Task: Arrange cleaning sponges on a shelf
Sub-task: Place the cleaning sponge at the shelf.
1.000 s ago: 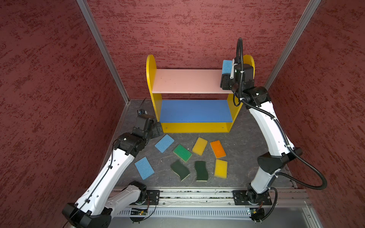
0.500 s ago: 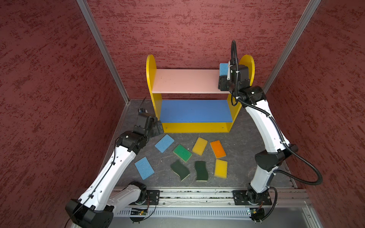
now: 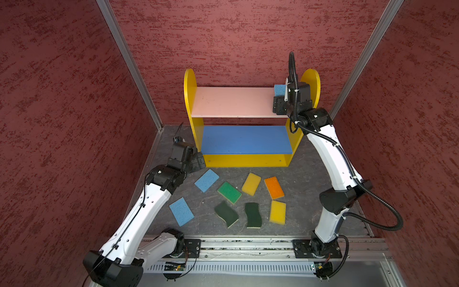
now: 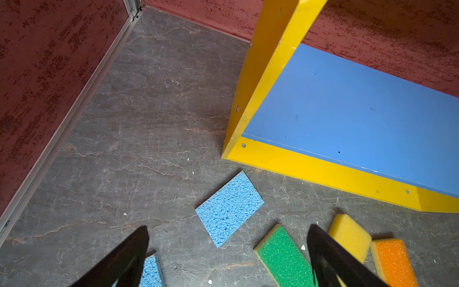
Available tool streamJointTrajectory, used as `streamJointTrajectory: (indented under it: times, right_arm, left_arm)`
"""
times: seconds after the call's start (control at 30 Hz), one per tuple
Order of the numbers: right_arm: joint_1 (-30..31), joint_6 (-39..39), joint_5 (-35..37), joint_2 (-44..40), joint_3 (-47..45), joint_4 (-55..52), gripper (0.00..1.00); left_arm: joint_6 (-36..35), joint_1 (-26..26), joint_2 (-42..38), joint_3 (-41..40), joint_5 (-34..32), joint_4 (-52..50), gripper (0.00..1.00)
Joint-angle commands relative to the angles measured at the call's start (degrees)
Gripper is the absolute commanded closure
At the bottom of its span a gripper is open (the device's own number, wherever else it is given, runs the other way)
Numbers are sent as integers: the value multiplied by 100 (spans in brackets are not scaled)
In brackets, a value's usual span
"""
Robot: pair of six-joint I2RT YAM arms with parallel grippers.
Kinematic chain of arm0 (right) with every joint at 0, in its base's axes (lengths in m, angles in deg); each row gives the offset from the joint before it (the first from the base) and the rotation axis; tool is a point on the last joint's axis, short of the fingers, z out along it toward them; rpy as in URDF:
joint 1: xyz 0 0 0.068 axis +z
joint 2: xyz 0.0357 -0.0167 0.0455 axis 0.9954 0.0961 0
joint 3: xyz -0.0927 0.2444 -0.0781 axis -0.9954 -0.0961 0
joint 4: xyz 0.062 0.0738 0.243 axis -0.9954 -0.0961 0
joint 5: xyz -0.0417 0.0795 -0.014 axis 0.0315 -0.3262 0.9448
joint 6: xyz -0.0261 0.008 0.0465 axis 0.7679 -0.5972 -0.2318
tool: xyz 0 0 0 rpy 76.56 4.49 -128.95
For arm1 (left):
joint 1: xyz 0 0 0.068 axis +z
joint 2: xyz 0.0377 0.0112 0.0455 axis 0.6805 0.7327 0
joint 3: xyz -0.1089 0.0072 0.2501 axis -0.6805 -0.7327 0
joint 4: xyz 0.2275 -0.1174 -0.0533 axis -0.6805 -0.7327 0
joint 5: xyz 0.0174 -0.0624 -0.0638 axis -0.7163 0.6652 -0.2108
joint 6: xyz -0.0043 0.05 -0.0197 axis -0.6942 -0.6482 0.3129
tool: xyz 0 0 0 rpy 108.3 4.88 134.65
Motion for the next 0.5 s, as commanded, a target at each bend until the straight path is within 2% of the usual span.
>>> streamJointTrajectory:
  times: [0.0, 0.47]
  right_arm:
    - [-13, 144, 136, 44, 132, -187, 18]
    - [-7, 67, -6, -169, 133, -257, 13]
  left_arm:
    - [-5, 34, 20, -50, 32, 54, 1]
    - [3, 39, -12, -39, 75, 19, 1]
